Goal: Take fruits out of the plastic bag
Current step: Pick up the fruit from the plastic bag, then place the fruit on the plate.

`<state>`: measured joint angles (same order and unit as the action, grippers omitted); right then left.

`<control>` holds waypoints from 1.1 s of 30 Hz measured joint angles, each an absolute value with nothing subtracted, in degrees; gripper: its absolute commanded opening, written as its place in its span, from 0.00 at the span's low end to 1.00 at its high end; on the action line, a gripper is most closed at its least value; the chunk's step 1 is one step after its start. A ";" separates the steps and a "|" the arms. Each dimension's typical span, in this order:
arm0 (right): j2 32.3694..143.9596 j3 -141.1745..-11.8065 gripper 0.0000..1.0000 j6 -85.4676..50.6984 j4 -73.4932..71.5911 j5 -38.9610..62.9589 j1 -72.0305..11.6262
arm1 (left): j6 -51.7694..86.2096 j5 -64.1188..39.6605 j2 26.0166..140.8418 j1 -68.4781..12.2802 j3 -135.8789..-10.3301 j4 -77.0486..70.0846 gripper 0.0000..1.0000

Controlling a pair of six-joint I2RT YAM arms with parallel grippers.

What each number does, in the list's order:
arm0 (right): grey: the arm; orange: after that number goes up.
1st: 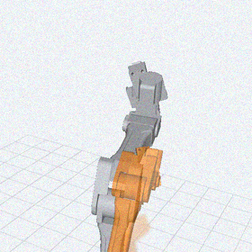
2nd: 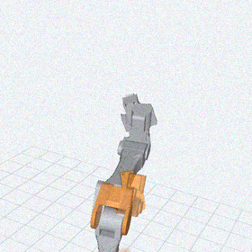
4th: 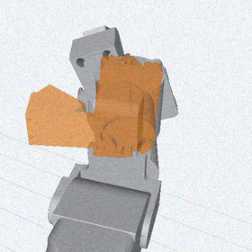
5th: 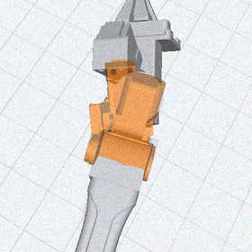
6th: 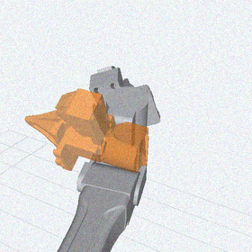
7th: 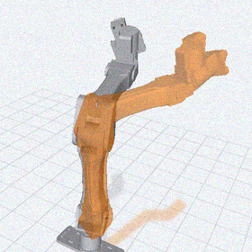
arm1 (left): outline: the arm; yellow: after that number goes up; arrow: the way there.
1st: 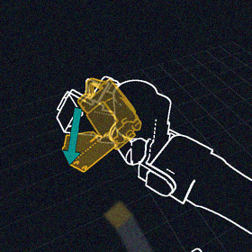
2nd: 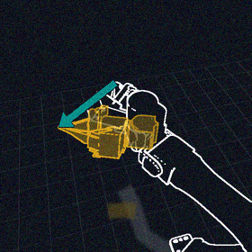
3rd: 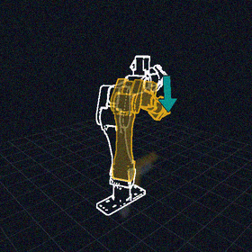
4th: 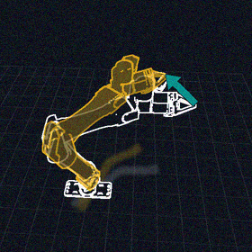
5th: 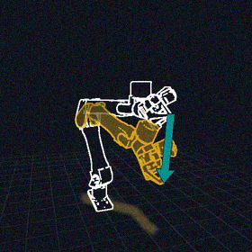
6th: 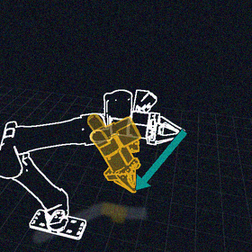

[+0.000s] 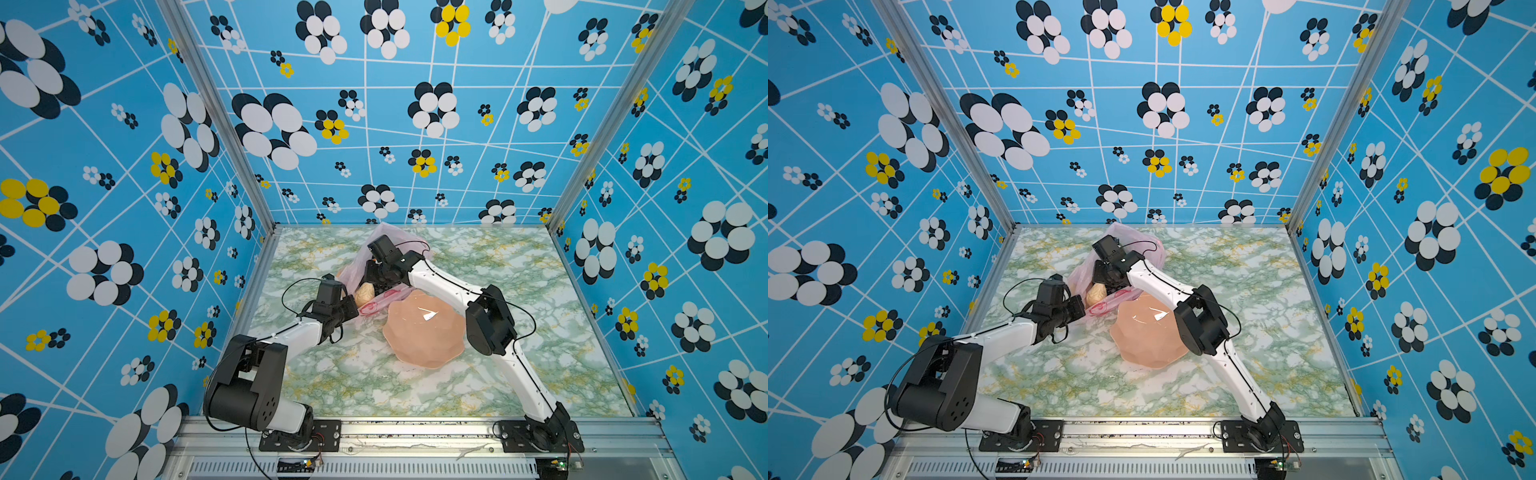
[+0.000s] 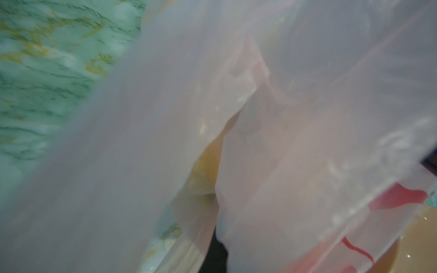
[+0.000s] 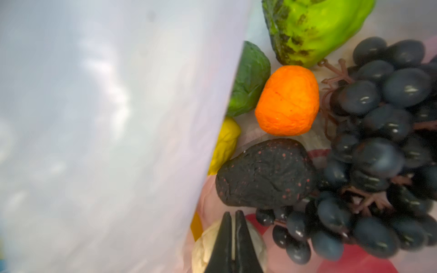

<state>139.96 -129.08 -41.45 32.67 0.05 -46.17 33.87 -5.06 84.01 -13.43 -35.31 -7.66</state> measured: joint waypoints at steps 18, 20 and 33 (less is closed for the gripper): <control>117.75 -120.55 0.00 -26.50 42.74 -16.84 -52.03 | 33.85 -5.72 83.55 -12.32 -35.31 -7.20 0.00; 112.22 -114.41 0.00 -26.09 42.19 -18.04 -52.40 | 33.85 -5.76 83.46 -12.32 -35.31 -7.20 0.00; 92.73 -78.28 0.00 -27.44 33.93 -25.02 -52.82 | 33.87 -5.82 83.46 -12.01 -35.31 -7.20 0.00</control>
